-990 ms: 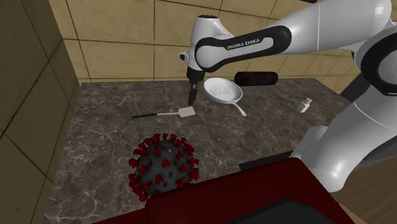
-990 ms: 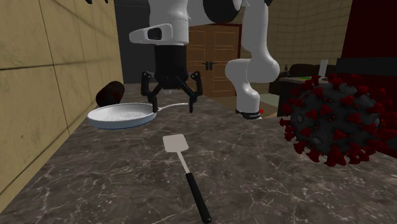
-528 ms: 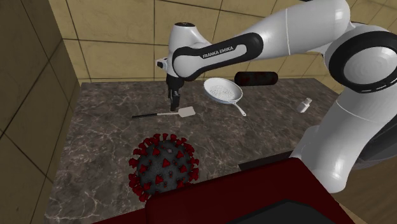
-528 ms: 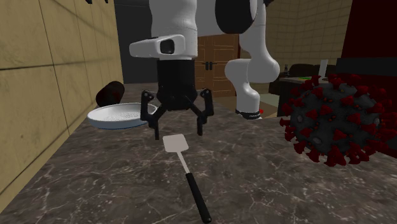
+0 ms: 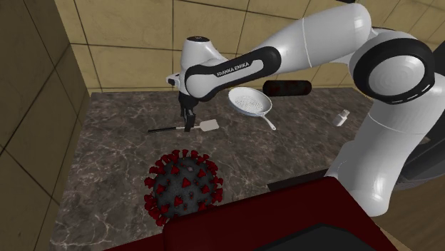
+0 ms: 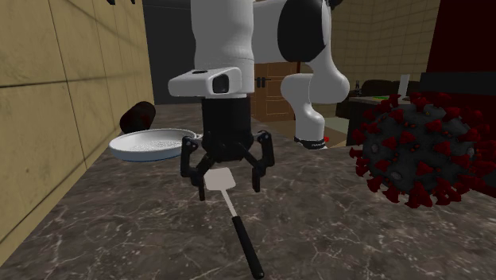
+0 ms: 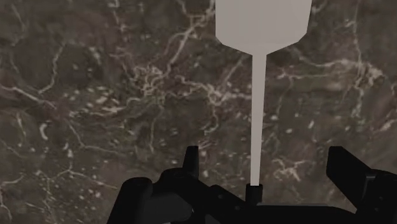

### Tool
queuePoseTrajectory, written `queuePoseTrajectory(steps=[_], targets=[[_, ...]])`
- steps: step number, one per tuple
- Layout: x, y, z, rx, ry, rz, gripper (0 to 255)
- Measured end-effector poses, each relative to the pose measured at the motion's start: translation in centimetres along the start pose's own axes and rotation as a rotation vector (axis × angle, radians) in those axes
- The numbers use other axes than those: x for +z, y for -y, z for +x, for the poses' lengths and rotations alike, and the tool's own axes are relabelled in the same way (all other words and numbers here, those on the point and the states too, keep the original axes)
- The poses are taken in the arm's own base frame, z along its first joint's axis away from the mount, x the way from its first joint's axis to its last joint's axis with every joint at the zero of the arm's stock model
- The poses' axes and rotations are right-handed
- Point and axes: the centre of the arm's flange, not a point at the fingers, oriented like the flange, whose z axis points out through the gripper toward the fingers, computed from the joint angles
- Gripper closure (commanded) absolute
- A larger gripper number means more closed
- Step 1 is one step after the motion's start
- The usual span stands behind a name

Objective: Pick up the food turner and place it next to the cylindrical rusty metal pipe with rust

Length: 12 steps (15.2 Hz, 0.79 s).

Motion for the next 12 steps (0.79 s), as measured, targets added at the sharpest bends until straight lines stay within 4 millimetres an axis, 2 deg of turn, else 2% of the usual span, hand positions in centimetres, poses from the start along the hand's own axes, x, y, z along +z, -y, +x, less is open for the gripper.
queuePoseTrajectory(steps=[3, 8, 9, 12], targets=[[1.18, 0.06, 0.03, 0.000, 0.000, 0.000, 0], [1.30, 0.02, 0.00, 0.000, 0.000, 0.000, 0], [1.30, 0.02, 0.00, 0.000, 0.000, 0.000, 255], [1.30, 0.02, 0.00, 0.000, 0.000, 0.000, 255]])
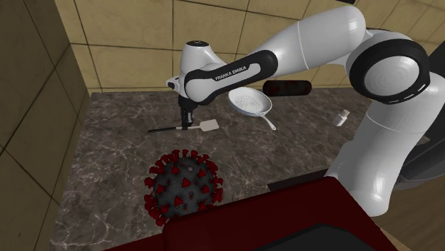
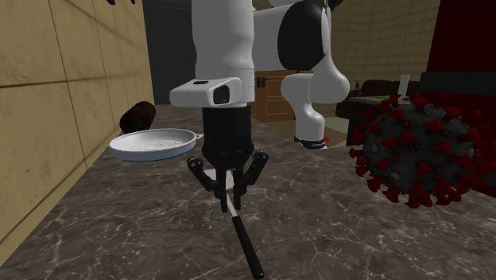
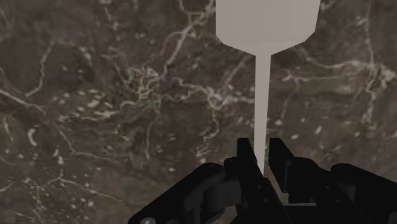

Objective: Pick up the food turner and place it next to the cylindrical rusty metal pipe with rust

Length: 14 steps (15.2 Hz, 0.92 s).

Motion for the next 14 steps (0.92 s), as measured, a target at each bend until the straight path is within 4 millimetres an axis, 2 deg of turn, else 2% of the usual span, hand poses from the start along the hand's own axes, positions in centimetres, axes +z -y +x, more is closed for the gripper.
queuePoseTrajectory(steps=[7, 14], targets=[[0.0, 0.0, 0.0, 0.000, 0.000, 0.000, 255], [-3.1, 0.0, 0.3, 0.000, 0.000, 0.000, 255]])
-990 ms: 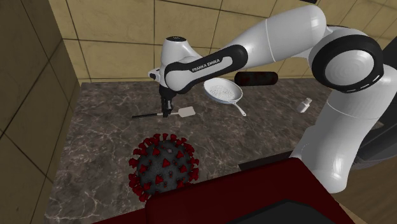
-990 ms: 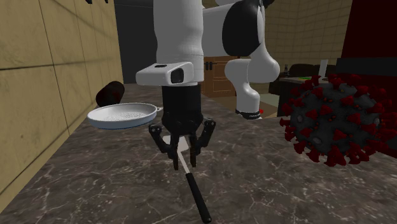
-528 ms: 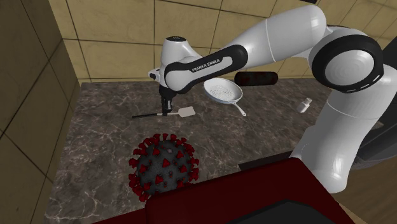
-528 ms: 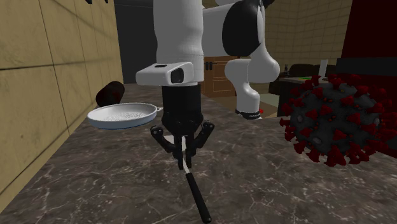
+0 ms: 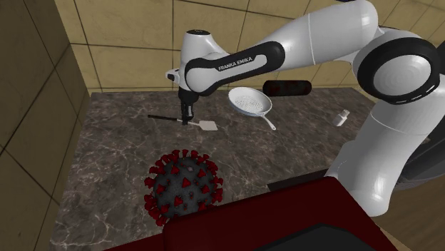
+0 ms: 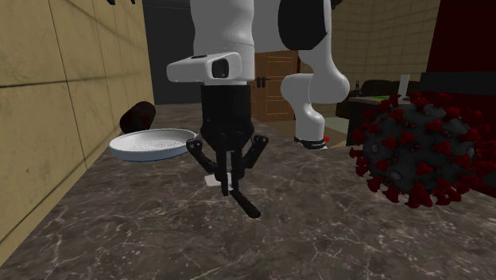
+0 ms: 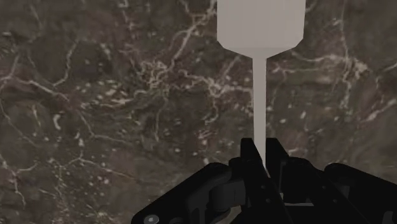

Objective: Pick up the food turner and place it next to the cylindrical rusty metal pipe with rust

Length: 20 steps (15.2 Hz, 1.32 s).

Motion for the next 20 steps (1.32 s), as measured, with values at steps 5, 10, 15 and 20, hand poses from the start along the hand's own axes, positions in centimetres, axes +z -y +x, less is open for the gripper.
queuePoseTrajectory(steps=[5, 10, 15, 20], targets=[[-2.6, 0.0, 0.0, 0.000, 0.000, 0.000, 255], [-5.3, 0.1, 0.4, 0.000, 0.000, 0.000, 255], [-7.9, 0.0, 0.5, 0.000, 0.000, 0.000, 255], [-10.5, 0.0, 0.6, 0.000, 0.000, 0.000, 255]])
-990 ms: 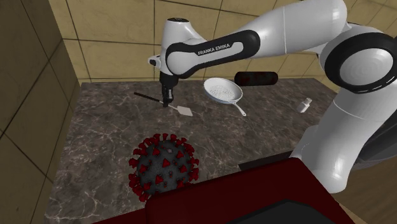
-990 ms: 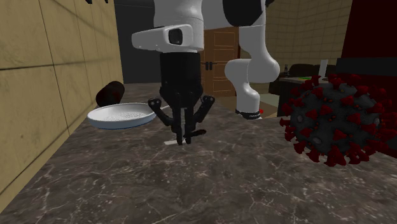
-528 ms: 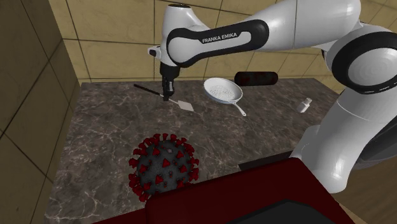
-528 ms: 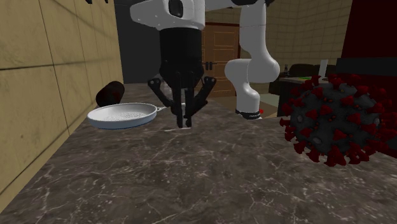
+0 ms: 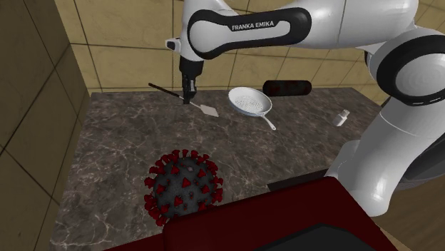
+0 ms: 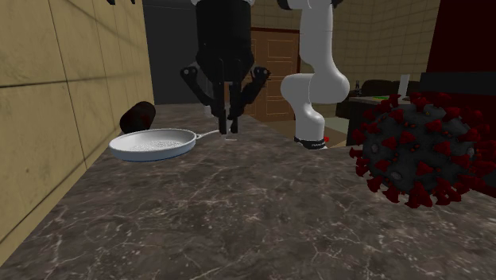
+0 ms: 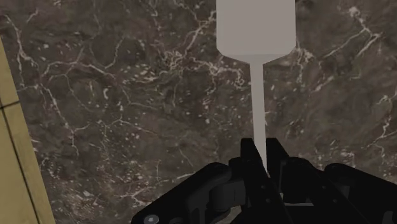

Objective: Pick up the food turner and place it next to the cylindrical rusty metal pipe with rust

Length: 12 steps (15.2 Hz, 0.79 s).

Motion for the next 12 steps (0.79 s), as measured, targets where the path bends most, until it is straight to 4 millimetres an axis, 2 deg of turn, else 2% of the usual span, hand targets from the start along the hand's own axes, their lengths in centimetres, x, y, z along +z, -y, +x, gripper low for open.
queuePoseTrajectory(steps=[5, 8, 12], targets=[[-2.7, 0.1, 0.1, 0.000, 0.000, 0.000, 255], [-3.4, -0.1, -2.4, 0.000, 0.000, 0.000, 255], [-4.0, -0.3, -7.7, 0.001, 0.000, 0.000, 255]])
